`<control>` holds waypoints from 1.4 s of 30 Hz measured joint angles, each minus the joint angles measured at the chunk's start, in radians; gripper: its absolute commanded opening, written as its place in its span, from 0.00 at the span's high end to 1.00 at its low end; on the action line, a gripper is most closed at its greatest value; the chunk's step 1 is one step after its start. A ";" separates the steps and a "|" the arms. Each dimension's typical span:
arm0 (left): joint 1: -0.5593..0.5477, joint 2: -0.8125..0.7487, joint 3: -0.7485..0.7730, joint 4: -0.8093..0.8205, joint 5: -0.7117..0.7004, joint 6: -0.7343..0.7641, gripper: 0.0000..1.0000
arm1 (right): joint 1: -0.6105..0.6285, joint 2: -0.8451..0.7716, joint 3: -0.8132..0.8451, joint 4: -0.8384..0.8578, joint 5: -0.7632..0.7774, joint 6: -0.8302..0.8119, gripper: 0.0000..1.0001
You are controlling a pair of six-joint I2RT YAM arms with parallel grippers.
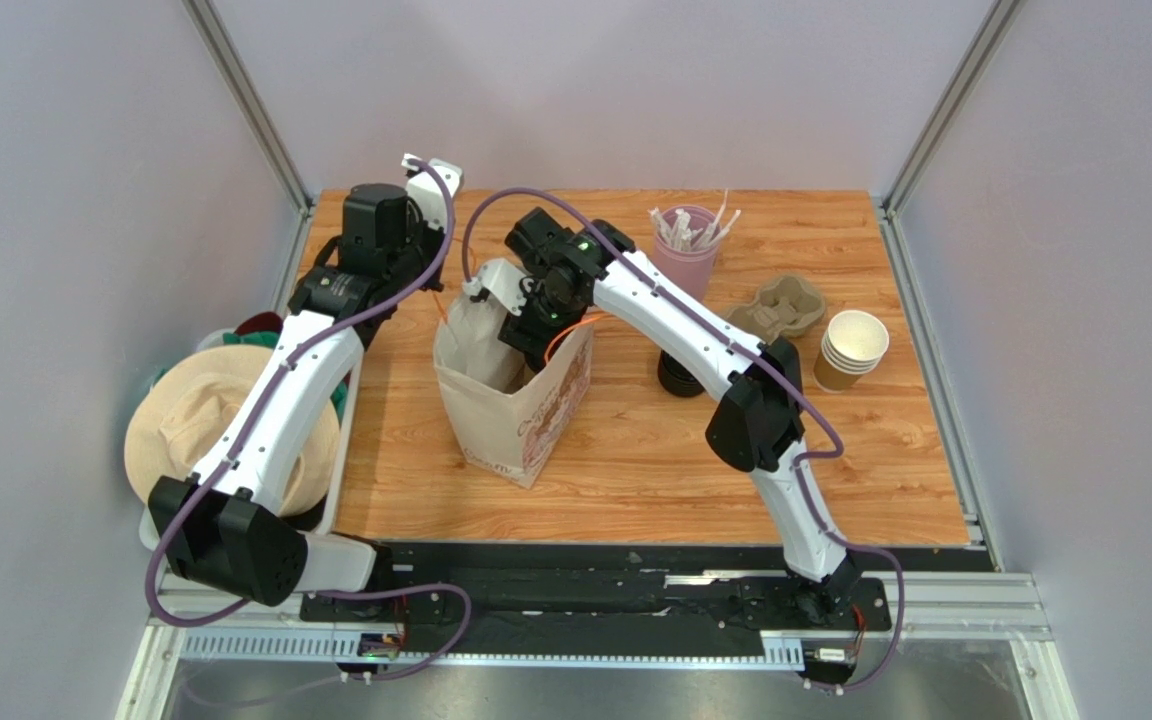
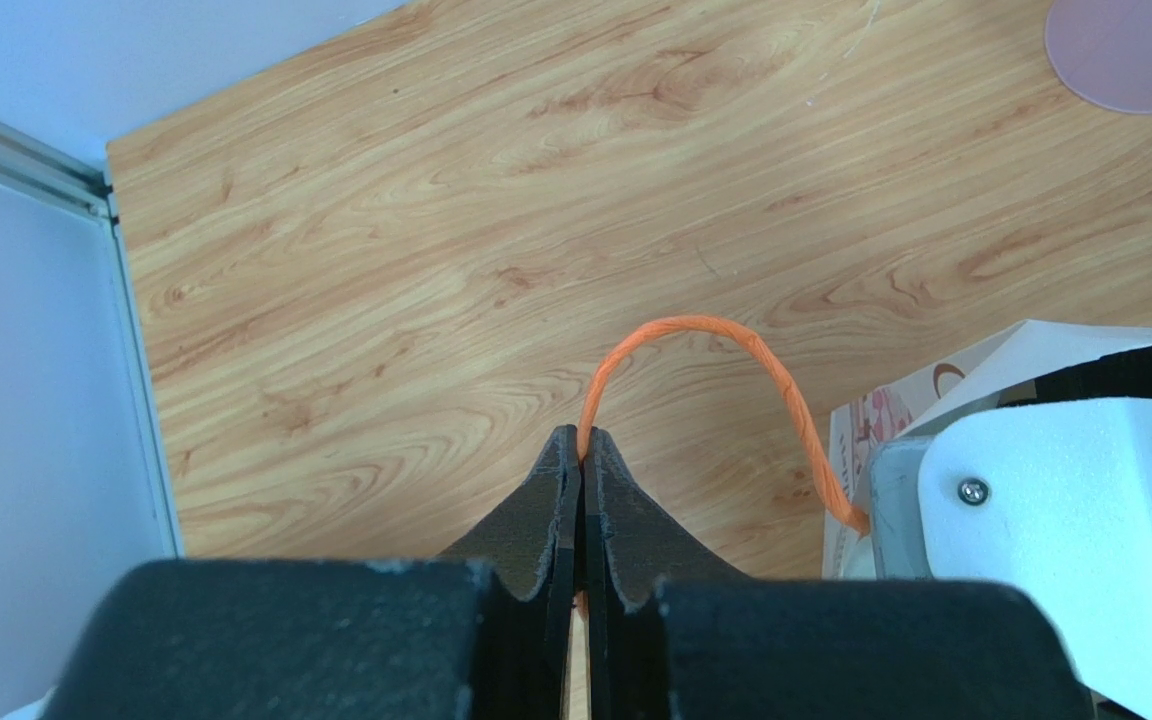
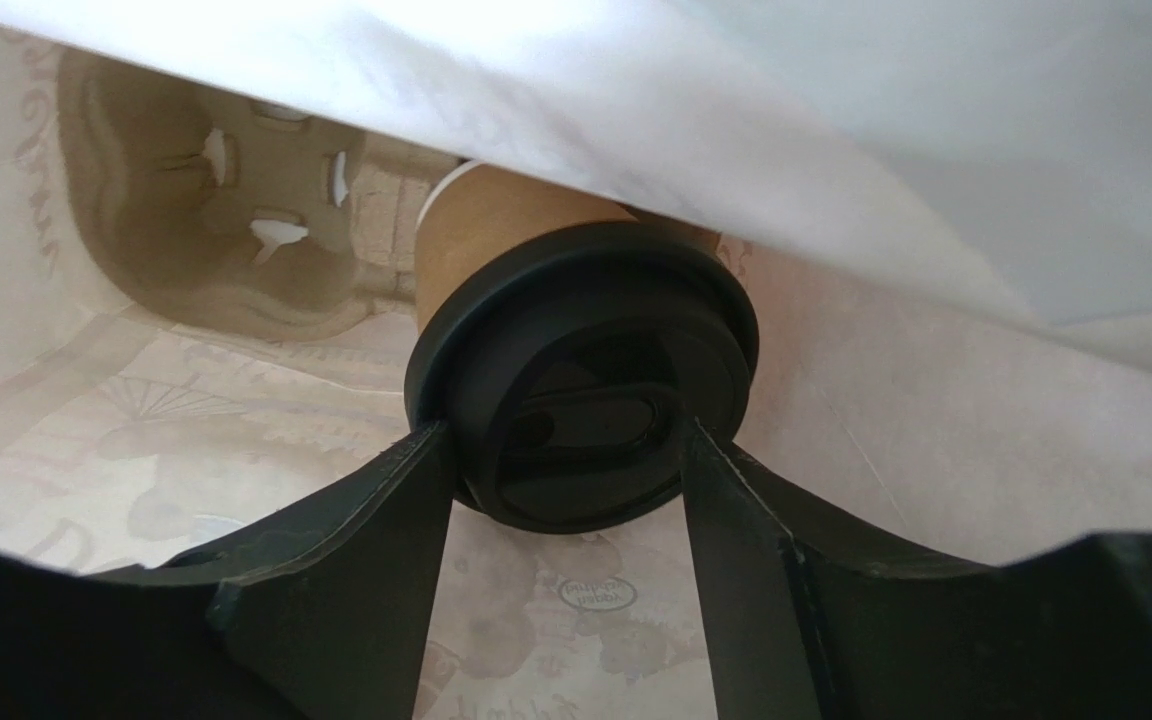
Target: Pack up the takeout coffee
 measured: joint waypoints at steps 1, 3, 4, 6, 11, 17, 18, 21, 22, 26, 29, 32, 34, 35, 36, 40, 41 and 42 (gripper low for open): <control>0.000 0.000 0.000 0.000 0.000 0.000 1.00 | 0.001 -0.001 0.000 -0.003 0.000 0.000 0.38; 0.000 0.000 0.000 0.000 0.000 0.000 1.00 | 0.003 -0.003 0.000 -0.005 0.000 0.000 0.38; 0.000 0.000 -0.002 0.000 0.000 0.000 1.00 | 0.003 -0.003 0.000 -0.006 0.000 0.000 0.38; 0.000 -0.002 -0.006 0.000 0.000 0.000 1.00 | 0.003 -0.005 0.000 -0.009 0.000 0.000 0.38; 0.000 -0.003 -0.007 0.000 0.000 0.000 1.00 | 0.002 -0.014 0.000 -0.022 0.004 0.004 0.37; 0.000 -0.004 -0.007 0.000 0.000 -0.001 1.00 | 0.002 -0.023 0.000 -0.030 0.010 0.011 0.36; 0.000 -0.004 -0.007 0.000 0.000 -0.001 1.00 | 0.002 -0.025 -0.002 -0.027 0.011 0.012 0.35; 0.000 -0.005 -0.011 0.001 0.001 -0.001 1.00 | 0.002 -0.036 -0.012 -0.022 0.014 0.018 0.35; 0.000 -0.005 -0.012 0.001 0.002 -0.002 1.00 | 0.002 -0.040 -0.018 -0.017 0.015 0.021 0.35; 0.000 -0.006 -0.013 0.002 0.004 -0.002 1.00 | 0.002 -0.042 -0.023 -0.008 0.021 0.038 0.35; 0.000 -0.006 -0.015 0.008 0.004 -0.002 1.00 | 0.002 -0.042 -0.022 -0.002 0.027 0.047 0.34; 0.000 -0.006 -0.017 0.008 0.004 -0.002 1.00 | 0.002 -0.043 -0.016 -0.001 0.031 0.055 0.32; 0.000 -0.006 -0.018 0.008 0.004 -0.002 1.00 | 0.002 -0.043 -0.006 0.005 0.032 0.063 0.31; 0.000 -0.006 -0.018 0.008 0.004 -0.003 1.00 | 0.002 -0.046 -0.004 0.011 0.033 0.066 0.31; 0.000 -0.006 -0.018 0.008 0.005 -0.003 1.00 | 0.002 -0.048 -0.003 0.017 0.034 0.068 0.29; 0.000 -0.006 -0.019 0.008 0.010 -0.003 1.00 | 0.003 -0.066 -0.002 0.031 0.038 0.073 0.27; 0.000 -0.006 -0.018 0.008 0.013 -0.004 1.00 | 0.003 -0.072 -0.002 0.034 0.039 0.073 0.26; 0.000 -0.006 -0.018 0.008 0.016 -0.005 1.00 | 0.003 -0.081 -0.002 0.037 0.040 0.073 0.26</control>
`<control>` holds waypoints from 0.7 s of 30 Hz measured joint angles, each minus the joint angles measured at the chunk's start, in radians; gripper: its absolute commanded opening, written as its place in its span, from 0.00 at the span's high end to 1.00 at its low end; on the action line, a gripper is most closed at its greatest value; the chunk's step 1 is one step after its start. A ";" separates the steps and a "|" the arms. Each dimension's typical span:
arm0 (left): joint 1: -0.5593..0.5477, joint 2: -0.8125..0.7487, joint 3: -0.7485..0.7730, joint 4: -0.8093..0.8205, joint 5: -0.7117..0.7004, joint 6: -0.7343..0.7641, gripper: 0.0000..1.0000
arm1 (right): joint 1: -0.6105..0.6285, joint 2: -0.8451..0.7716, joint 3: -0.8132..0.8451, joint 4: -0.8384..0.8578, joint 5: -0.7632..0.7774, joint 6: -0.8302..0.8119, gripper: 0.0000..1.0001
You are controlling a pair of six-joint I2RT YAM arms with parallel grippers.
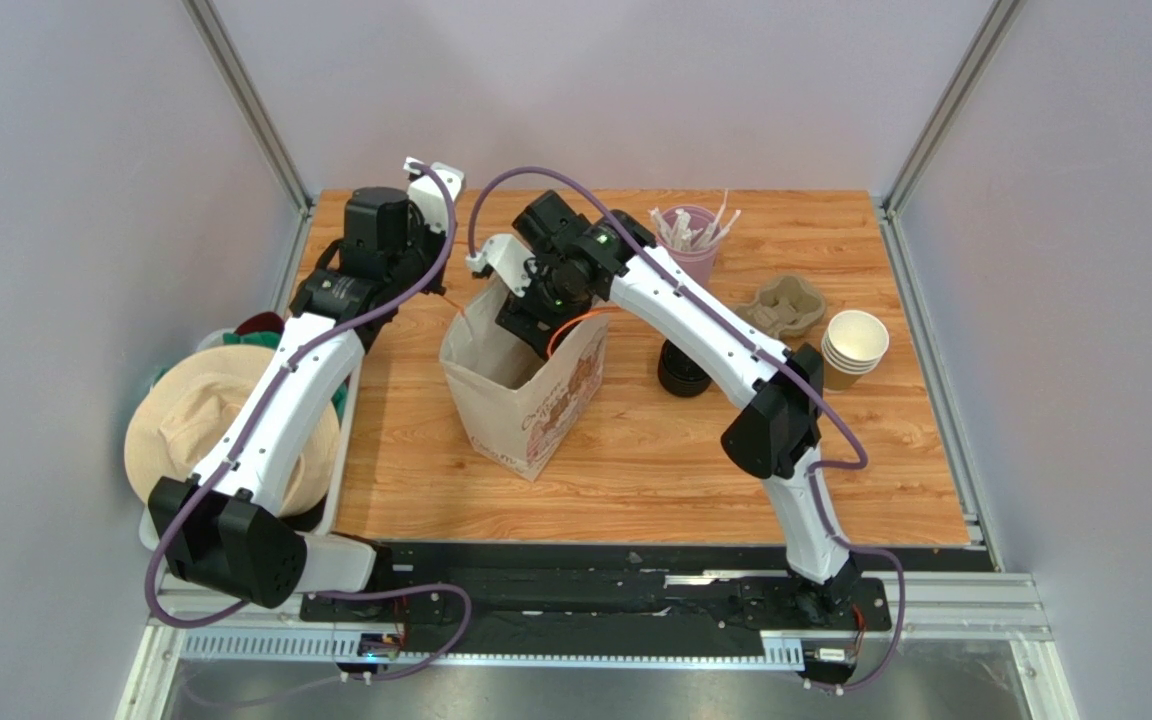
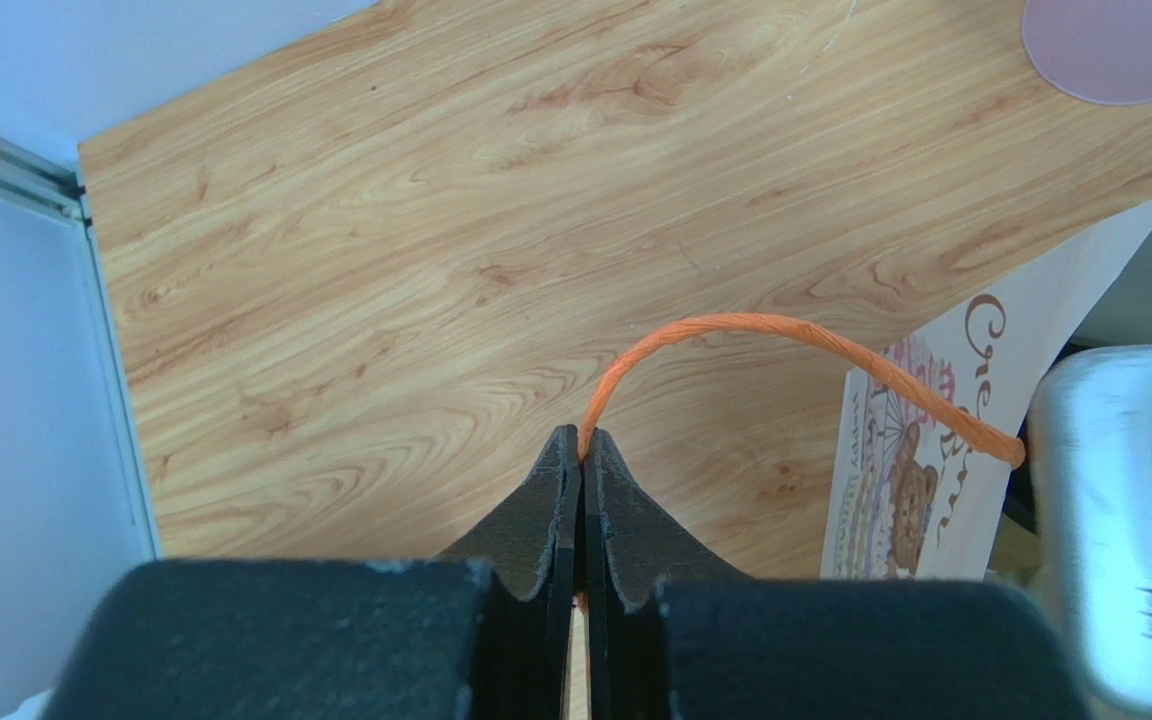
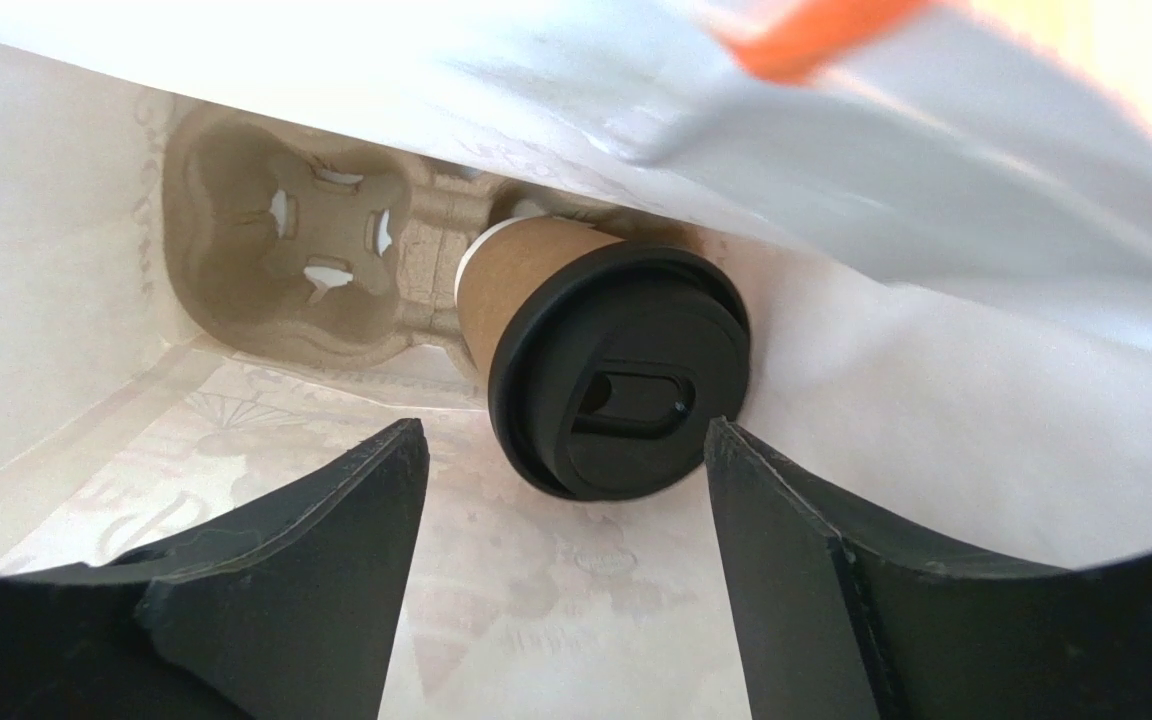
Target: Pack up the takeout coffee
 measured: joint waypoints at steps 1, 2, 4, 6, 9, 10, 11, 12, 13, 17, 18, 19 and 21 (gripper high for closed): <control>0.000 0.000 0.000 0.000 0.002 0.000 1.00 | 0.000 -0.008 0.000 0.002 0.000 0.000 0.26; 0.000 0.000 0.000 0.000 0.003 -0.001 1.00 | 0.000 -0.017 0.001 0.005 0.000 0.001 0.26; 0.000 0.000 0.000 0.000 0.005 -0.001 1.00 | 0.000 -0.031 0.002 0.008 0.000 0.002 0.26; 0.000 0.000 0.000 0.000 0.006 -0.002 1.00 | 0.000 -0.043 0.006 0.008 -0.003 0.003 0.26; 0.000 0.000 0.000 0.000 0.007 -0.004 1.00 | 0.000 -0.063 0.008 0.017 -0.008 0.003 0.26; 0.000 0.000 0.000 0.000 0.008 -0.004 1.00 | 0.000 -0.074 0.008 0.022 -0.011 0.003 0.26; 0.000 0.000 0.000 0.000 0.009 -0.004 0.98 | 0.000 -0.084 0.008 0.028 -0.014 0.004 0.25; 0.000 0.000 0.000 0.000 0.011 -0.004 0.97 | 0.000 -0.100 0.008 0.037 -0.017 0.005 0.25; 0.000 0.000 0.000 0.000 0.014 -0.004 0.93 | 0.000 -0.115 0.008 0.043 -0.019 0.006 0.25; 0.000 0.000 0.000 0.000 0.035 -0.002 0.76 | 0.000 -0.202 0.008 0.083 -0.023 0.006 0.24; 0.000 0.000 0.001 -0.001 0.043 -0.001 0.73 | 0.000 -0.232 0.008 0.095 -0.023 0.006 0.23; 0.000 0.000 0.003 -0.002 0.050 0.004 0.64 | 0.000 -0.256 0.008 0.106 -0.023 0.006 0.22; 0.000 0.000 0.012 -0.005 0.062 0.011 0.56 | 0.000 -0.310 0.008 0.131 -0.023 0.005 0.22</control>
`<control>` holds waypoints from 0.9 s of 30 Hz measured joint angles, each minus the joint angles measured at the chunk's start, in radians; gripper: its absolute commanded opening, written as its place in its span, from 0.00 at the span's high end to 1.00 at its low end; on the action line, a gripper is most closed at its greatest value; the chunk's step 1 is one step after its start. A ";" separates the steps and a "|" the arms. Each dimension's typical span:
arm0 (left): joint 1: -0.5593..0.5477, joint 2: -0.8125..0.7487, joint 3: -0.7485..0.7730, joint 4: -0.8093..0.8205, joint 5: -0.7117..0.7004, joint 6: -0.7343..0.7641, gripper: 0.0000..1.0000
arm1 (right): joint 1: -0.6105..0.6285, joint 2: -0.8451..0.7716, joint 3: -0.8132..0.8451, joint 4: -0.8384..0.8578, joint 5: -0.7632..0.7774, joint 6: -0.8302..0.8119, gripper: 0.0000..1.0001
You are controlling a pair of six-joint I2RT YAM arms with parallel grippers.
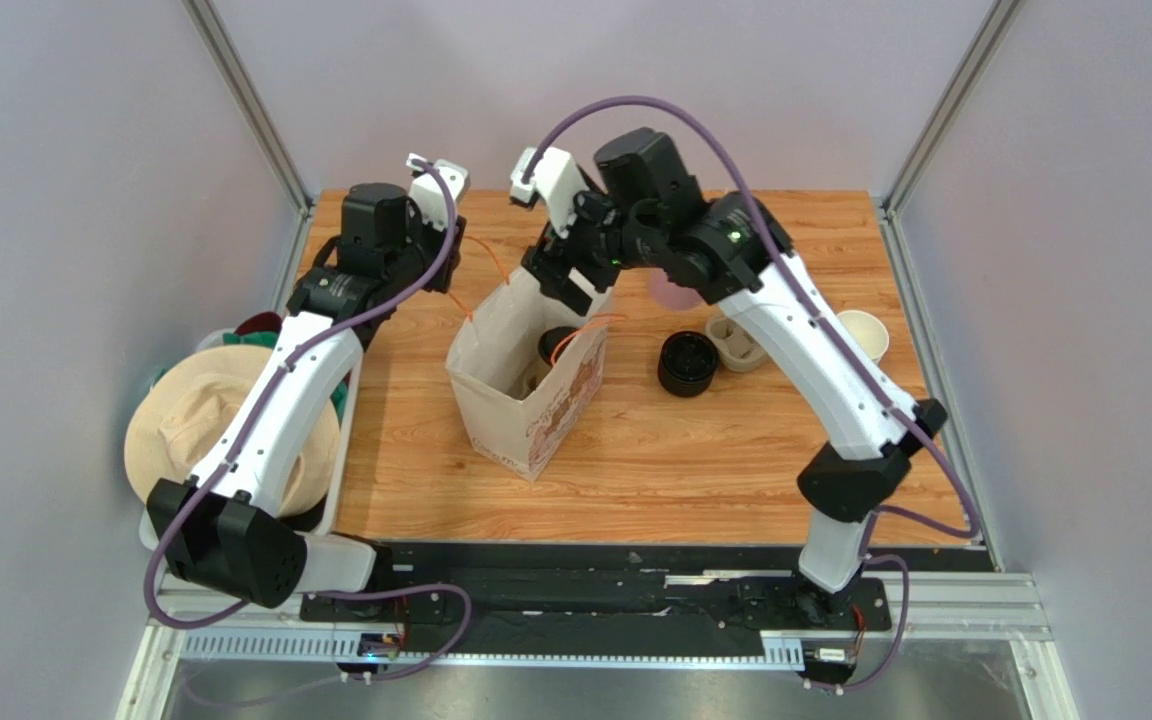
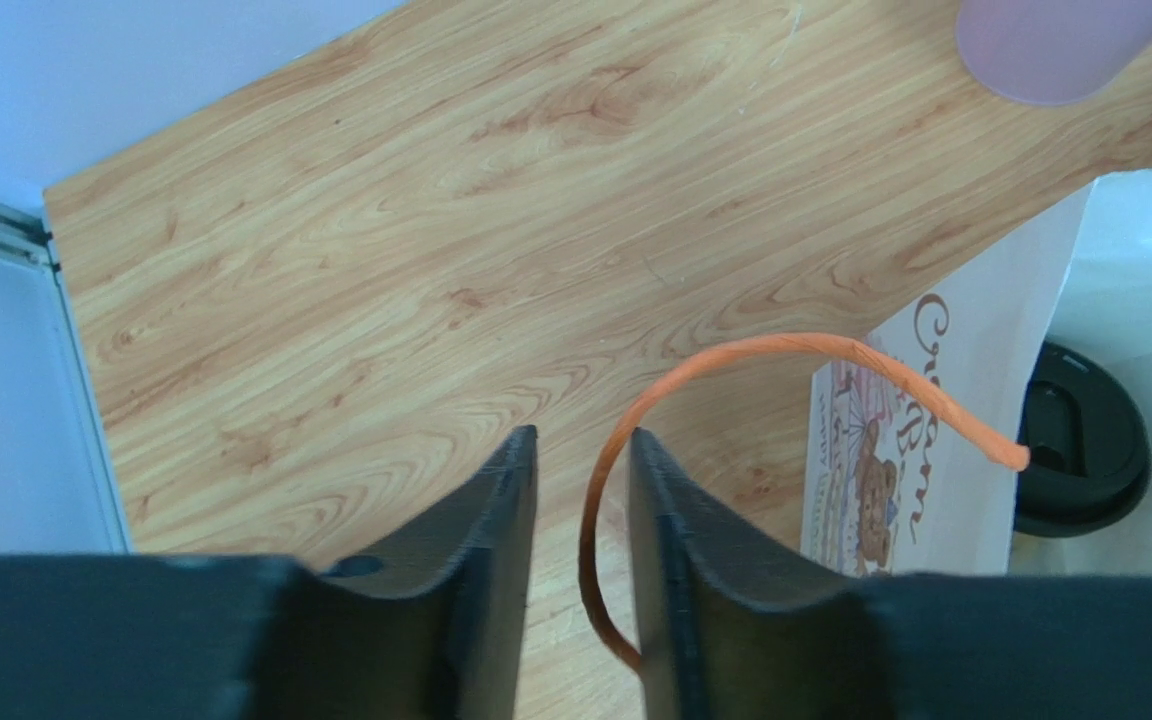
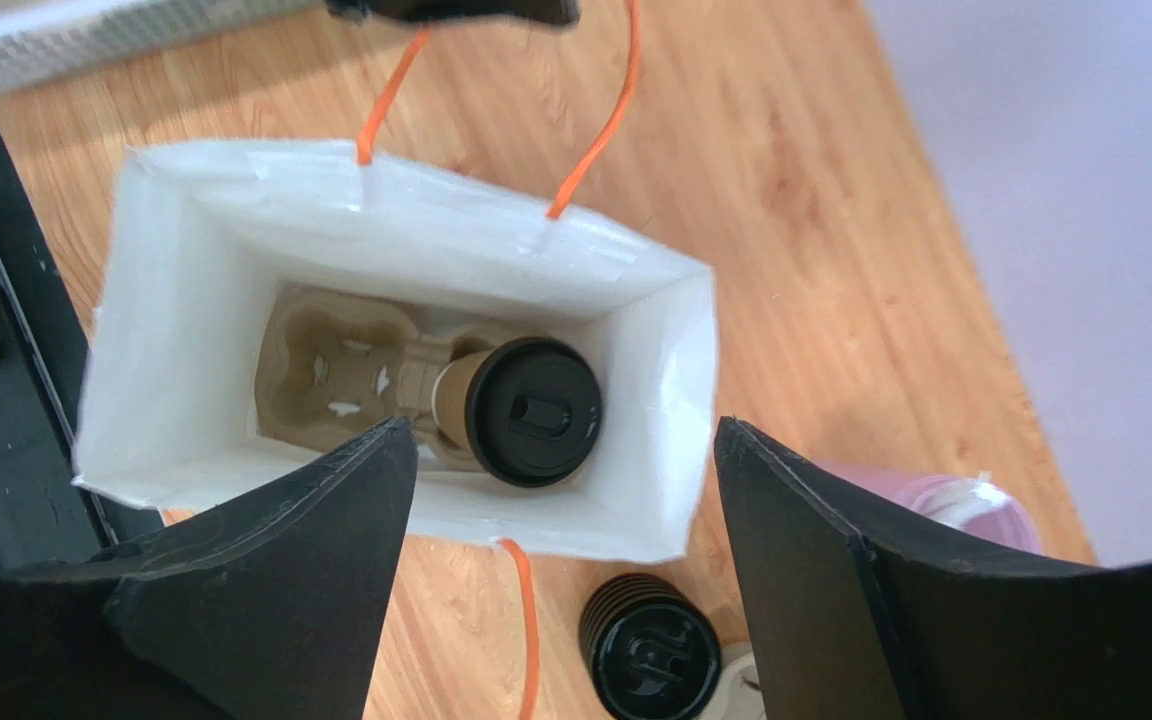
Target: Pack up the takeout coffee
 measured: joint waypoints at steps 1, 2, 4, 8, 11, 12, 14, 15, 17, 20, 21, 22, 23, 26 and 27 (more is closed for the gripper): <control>0.000 0.000 0.008 -0.004 0.005 0.005 0.51 | 0.000 -0.029 0.000 0.011 0.002 0.000 0.21; 0.000 0.000 0.017 -0.005 0.008 0.011 0.48 | -0.001 -0.055 0.004 0.019 0.003 0.000 0.21; 0.000 -0.003 0.036 -0.010 0.016 0.022 0.43 | -0.005 -0.093 0.012 0.035 0.012 -0.002 0.21; 0.000 -0.008 0.086 -0.033 0.031 0.034 0.32 | -0.040 -0.151 0.005 0.078 0.043 -0.003 0.20; 0.000 -0.019 0.122 -0.054 0.060 0.043 0.29 | -0.118 -0.191 -0.066 0.146 0.082 0.002 0.23; 0.000 -0.026 0.134 -0.064 0.077 0.044 0.27 | -0.153 -0.197 -0.091 0.165 0.090 0.006 0.26; 0.000 -0.037 0.163 -0.088 0.117 0.048 0.26 | -0.221 -0.198 -0.133 0.192 0.099 0.026 0.27; 0.000 -0.044 0.180 -0.102 0.141 0.049 0.26 | -0.252 -0.194 -0.149 0.201 0.099 0.037 0.29; 0.000 -0.058 0.206 -0.121 0.183 0.054 0.26 | -0.325 -0.184 -0.182 0.220 0.093 0.068 0.31; 0.000 -0.084 0.245 -0.164 0.248 0.072 0.25 | -0.437 -0.166 -0.239 0.259 0.077 0.121 0.34; 0.000 -0.092 0.253 -0.177 0.264 0.079 0.25 | -0.467 -0.159 -0.251 0.269 0.071 0.136 0.36; 0.000 -0.098 0.261 -0.189 0.278 0.087 0.25 | -0.499 -0.152 -0.266 0.281 0.066 0.154 0.37; 0.000 -0.105 0.266 -0.201 0.293 0.095 0.25 | -0.526 -0.147 -0.278 0.293 0.062 0.177 0.38; 0.000 -0.124 0.268 -0.238 0.331 0.111 0.24 | -0.590 -0.129 -0.296 0.326 0.042 0.250 0.41; 0.000 -0.128 0.268 -0.250 0.339 0.114 0.24 | -0.609 -0.119 -0.296 0.340 0.033 0.277 0.41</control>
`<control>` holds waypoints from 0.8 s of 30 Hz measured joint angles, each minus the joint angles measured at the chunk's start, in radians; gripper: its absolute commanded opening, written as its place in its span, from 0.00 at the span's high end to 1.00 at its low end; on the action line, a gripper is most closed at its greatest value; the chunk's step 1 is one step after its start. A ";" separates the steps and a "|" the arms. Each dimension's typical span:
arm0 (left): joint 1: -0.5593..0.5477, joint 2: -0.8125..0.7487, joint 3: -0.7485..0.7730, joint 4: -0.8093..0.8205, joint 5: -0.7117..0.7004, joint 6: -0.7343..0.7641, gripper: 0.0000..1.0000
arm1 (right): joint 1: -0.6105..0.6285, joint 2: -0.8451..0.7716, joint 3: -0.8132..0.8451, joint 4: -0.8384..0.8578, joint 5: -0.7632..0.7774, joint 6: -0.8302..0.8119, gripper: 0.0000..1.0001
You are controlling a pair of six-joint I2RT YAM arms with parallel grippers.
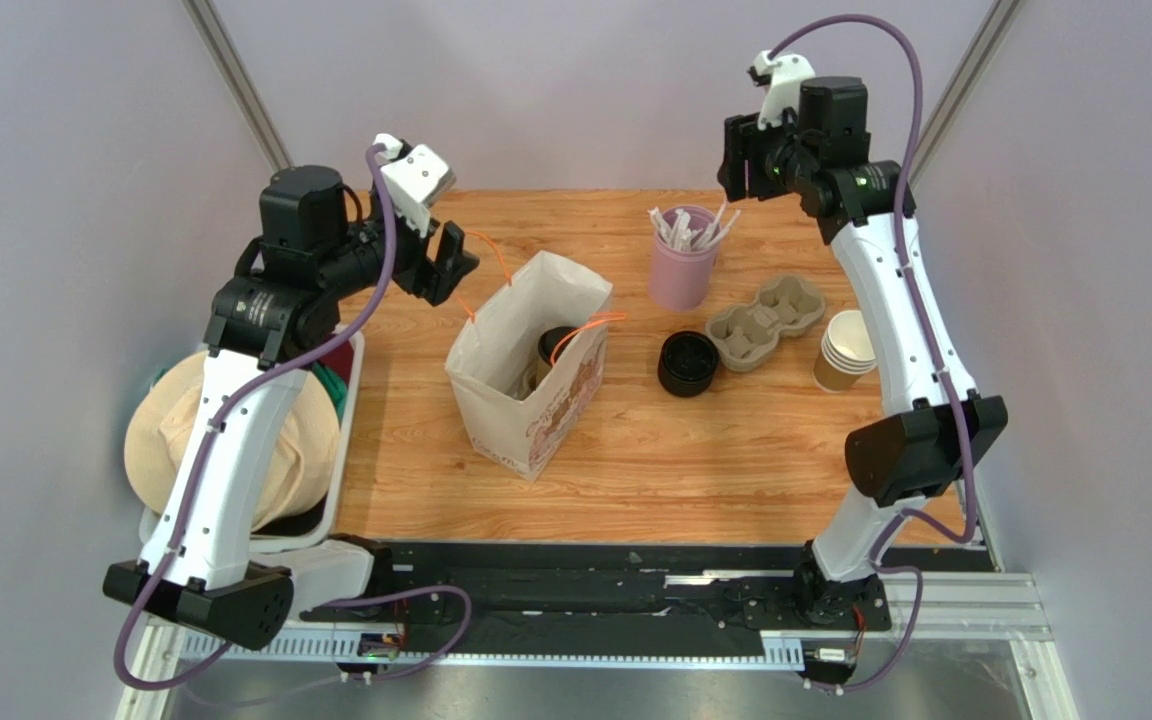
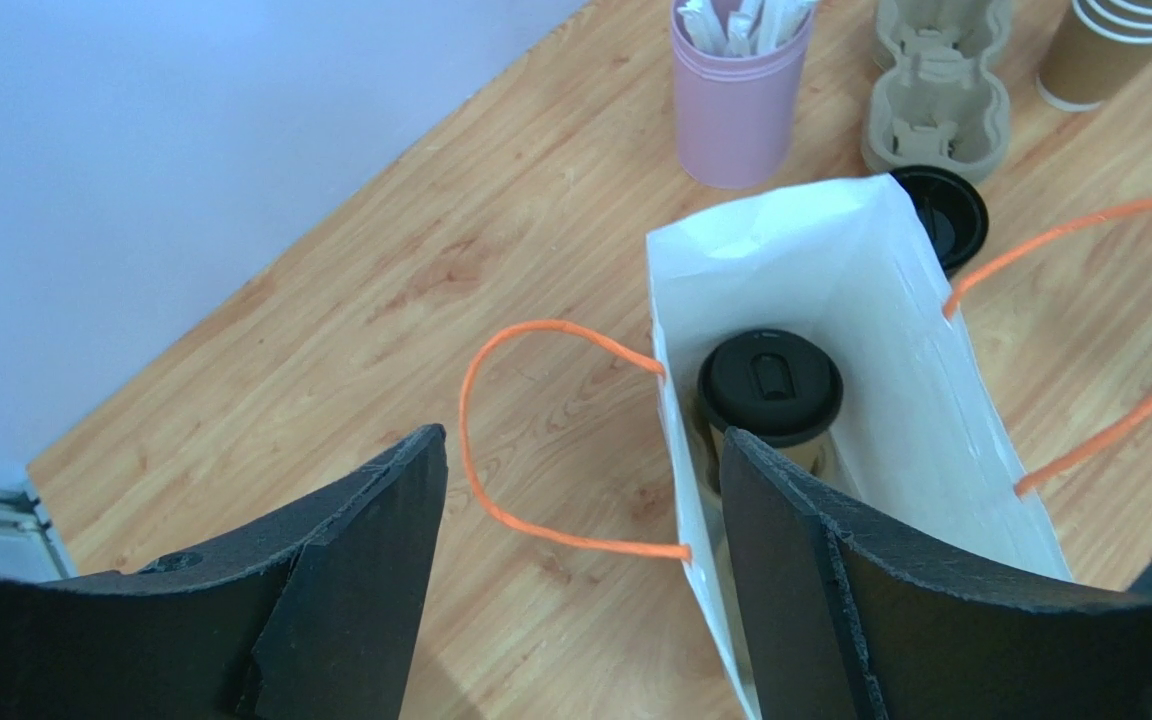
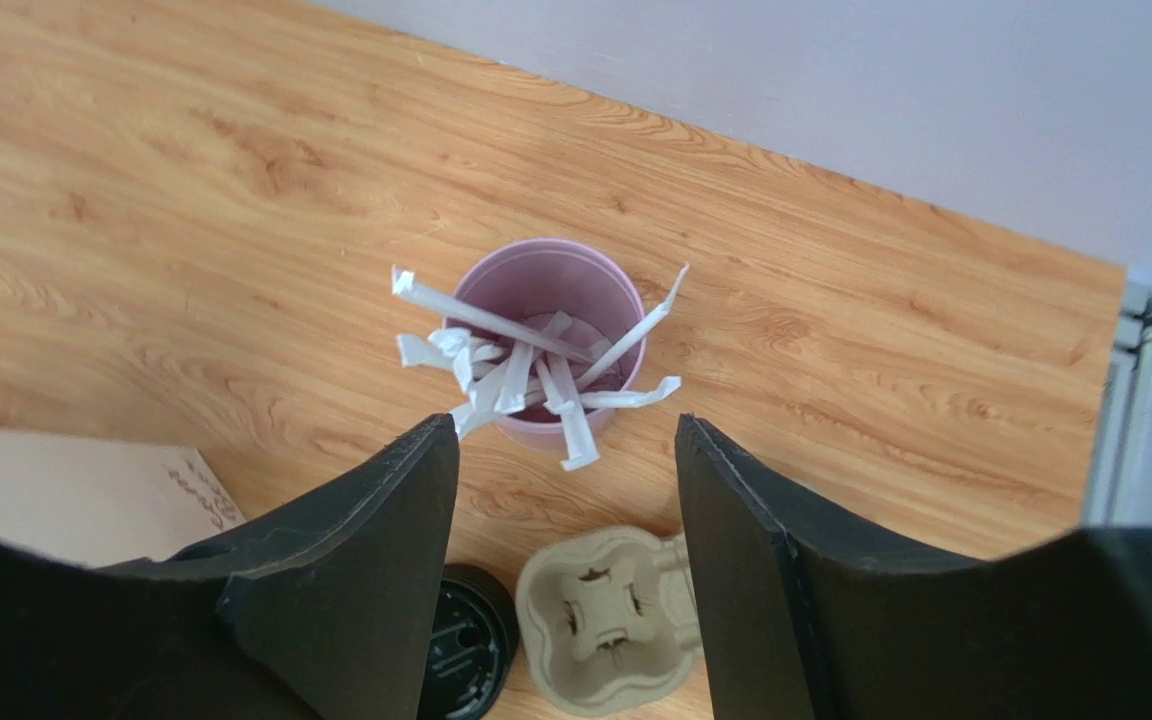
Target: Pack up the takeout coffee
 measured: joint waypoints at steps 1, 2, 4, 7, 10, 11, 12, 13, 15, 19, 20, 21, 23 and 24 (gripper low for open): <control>0.000 -0.002 0.000 -0.007 0.005 0.003 0.24 | -0.016 0.009 0.000 0.013 -0.006 0.026 0.42; 0.000 -0.004 -0.002 -0.015 0.010 0.006 0.23 | -0.027 0.019 0.000 0.022 -0.012 0.044 0.42; 0.000 -0.008 -0.009 -0.026 0.016 0.015 0.23 | -0.048 0.048 0.005 0.038 -0.018 0.084 0.42; 0.000 -0.010 -0.021 -0.037 0.017 0.024 0.23 | -0.059 0.105 0.019 0.050 -0.019 0.134 0.44; 0.000 -0.010 -0.030 -0.039 0.017 0.027 0.22 | -0.069 0.166 0.032 0.053 -0.023 0.179 0.47; 0.000 -0.010 -0.031 -0.039 0.017 0.029 0.22 | -0.074 0.185 0.036 0.052 -0.031 0.195 0.47; 0.000 -0.010 -0.031 -0.039 0.018 0.029 0.22 | -0.080 0.205 0.042 0.051 -0.038 0.211 0.48; 0.000 -0.010 -0.031 -0.039 0.018 0.029 0.22 | -0.088 0.225 0.048 0.050 -0.045 0.226 0.48; 0.000 -0.010 -0.031 -0.039 0.020 0.031 0.21 | -0.104 0.254 0.059 0.049 -0.057 0.245 0.49; 0.000 -0.010 -0.035 -0.038 0.021 0.032 0.21 | -0.129 0.290 0.073 0.039 -0.069 0.263 0.49; 0.000 -0.010 -0.037 -0.038 0.020 0.032 0.21 | -0.132 0.291 0.073 0.035 -0.071 0.265 0.51; 0.000 -0.010 -0.041 -0.038 0.021 0.032 0.21 | -0.135 0.293 0.073 0.032 -0.072 0.267 0.52; 0.000 -0.010 -0.046 -0.038 0.020 0.032 0.21 | -0.137 0.293 0.073 0.028 -0.079 0.269 0.53; 0.000 -0.010 -0.048 -0.038 0.020 0.032 0.21 | -0.137 0.293 0.073 0.027 -0.084 0.270 0.53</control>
